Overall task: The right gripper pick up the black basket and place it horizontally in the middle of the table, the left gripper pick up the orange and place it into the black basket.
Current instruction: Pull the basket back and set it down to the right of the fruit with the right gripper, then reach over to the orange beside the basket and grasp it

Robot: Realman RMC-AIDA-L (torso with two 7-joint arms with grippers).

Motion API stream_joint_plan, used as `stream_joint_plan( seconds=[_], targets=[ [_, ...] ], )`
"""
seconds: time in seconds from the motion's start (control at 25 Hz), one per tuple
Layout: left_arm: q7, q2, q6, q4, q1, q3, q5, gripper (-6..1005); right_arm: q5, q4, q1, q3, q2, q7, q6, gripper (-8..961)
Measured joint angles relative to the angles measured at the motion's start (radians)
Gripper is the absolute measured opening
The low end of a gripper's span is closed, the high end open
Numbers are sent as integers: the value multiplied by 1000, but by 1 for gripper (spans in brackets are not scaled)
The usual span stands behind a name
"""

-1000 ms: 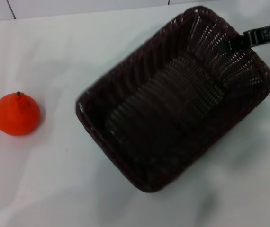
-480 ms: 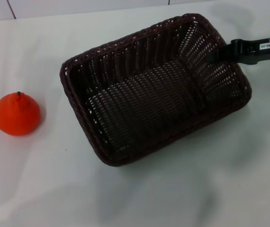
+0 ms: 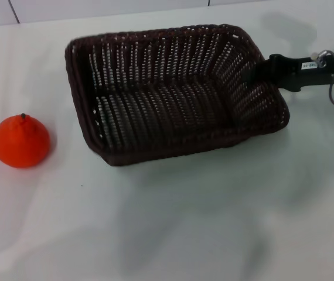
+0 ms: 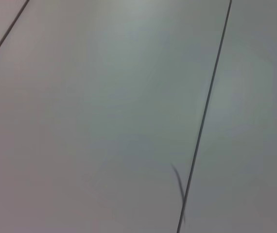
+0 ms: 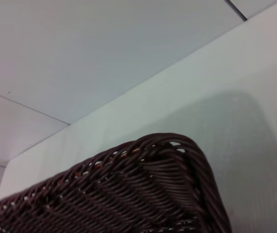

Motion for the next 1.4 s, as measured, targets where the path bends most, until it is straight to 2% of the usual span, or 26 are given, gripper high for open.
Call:
stream_joint_plan(
  seconds=[0.24,0.68,0.88,0.96,1.12,1.2,1.28,1.4],
  targets=[
    [0,0,12,0,-3,3,1,684,23,38,0,1,5,0,-21,267],
    [0,0,34,-2,-2,3,2,684,91,50,-10,-5,2,-11,43,331],
    [0,4,38,-2,6,21,7,683,100,50,-15,3,0,-20,65,524],
    [-2,14,50,-13,17,66,19,683,104,46,-19,7,-6,-20,72,606],
    [-9,42,139,-85,52,220,105,683,149,28,-38,11,-24,-27,78,780],
    [-9,59,193,-105,62,288,151,683,187,28,-47,11,-37,-43,78,800],
    [-10,75,249,-112,63,351,203,640,208,30,-51,12,-44,-54,75,821],
    [-15,84,335,-115,55,410,260,576,223,26,-48,13,-48,-61,68,841]
  ],
)
